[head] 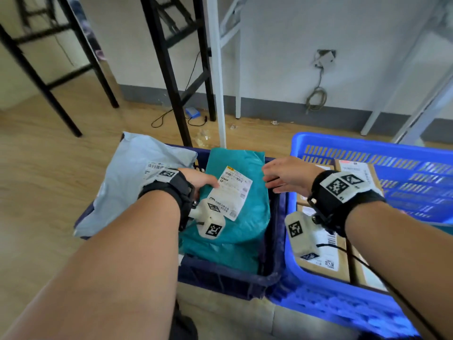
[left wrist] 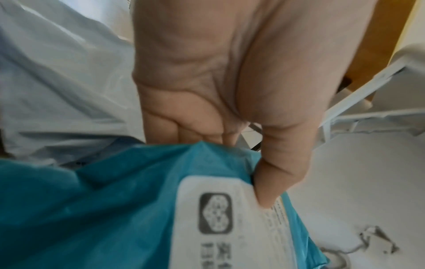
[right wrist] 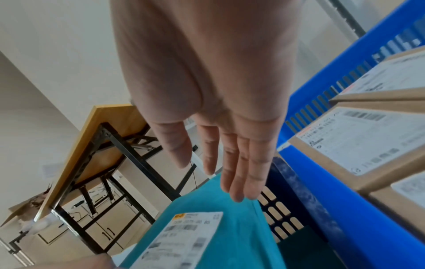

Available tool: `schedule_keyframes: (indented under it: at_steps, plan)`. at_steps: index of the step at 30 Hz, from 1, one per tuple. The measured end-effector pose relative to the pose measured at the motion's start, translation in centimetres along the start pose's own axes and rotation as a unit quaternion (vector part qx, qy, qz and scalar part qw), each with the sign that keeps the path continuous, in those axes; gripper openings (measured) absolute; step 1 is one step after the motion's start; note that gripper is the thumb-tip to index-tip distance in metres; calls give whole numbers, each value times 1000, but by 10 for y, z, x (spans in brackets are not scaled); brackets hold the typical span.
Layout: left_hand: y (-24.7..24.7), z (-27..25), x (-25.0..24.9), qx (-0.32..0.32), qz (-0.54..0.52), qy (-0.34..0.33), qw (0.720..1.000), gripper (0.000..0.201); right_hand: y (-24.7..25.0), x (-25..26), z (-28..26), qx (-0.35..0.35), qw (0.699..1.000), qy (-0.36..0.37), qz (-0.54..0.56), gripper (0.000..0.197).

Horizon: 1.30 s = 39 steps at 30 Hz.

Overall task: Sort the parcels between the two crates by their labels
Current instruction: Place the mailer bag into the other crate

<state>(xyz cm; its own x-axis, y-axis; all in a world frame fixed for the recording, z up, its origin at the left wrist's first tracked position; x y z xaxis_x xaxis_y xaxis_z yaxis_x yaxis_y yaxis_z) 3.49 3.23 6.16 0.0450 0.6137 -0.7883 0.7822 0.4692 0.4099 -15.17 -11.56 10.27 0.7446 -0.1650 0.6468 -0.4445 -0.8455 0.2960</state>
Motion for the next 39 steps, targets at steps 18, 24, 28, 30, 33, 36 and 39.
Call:
schedule_keyframes:
  at_steps: [18, 24, 28, 30, 33, 36, 39]
  plan:
    - [-3, -68, -42, 116, -214, -155, 957, 37, 14, -17, -36, -5, 986, 64, 153, 29]
    - [-8, -62, -42, 88, -241, -176, 950, 44, 16, -12, -35, 0, 972, 83, 222, 27]
    - [-5, -58, -40, 81, -239, -173, 952, 47, 18, -10, -35, 34, 957, 90, 274, 27]
    - [-5, -58, -40, 86, -225, -172, 955, 49, 19, -10, -34, 44, 952, 90, 289, 26]
    - [-7, -60, -41, 101, -203, -168, 959, 48, 17, -8, -33, 56, 949, 92, 296, 26]
    - [-9, -61, -41, 99, -199, -160, 962, 46, 12, -6, -30, 69, 947, 96, 299, 24]
    - [-4, -60, -41, 68, -205, -160, 963, 43, 5, 0, -25, 66, 945, 108, 301, 21]
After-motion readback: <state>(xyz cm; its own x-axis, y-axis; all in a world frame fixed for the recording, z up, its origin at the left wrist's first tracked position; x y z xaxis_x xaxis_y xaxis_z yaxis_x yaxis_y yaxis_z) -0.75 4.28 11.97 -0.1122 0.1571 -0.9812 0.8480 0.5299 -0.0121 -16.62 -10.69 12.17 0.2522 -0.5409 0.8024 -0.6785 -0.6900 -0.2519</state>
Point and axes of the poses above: each hand's wrist, its own z-axis towards the middle knuckle, its own y-axis out of the back of the hand, x = y × z, the point moved 1 cm from there along z, towards the middle knuckle, and after that the axes turned 15 degrees about -y, right-handed, at the moved point
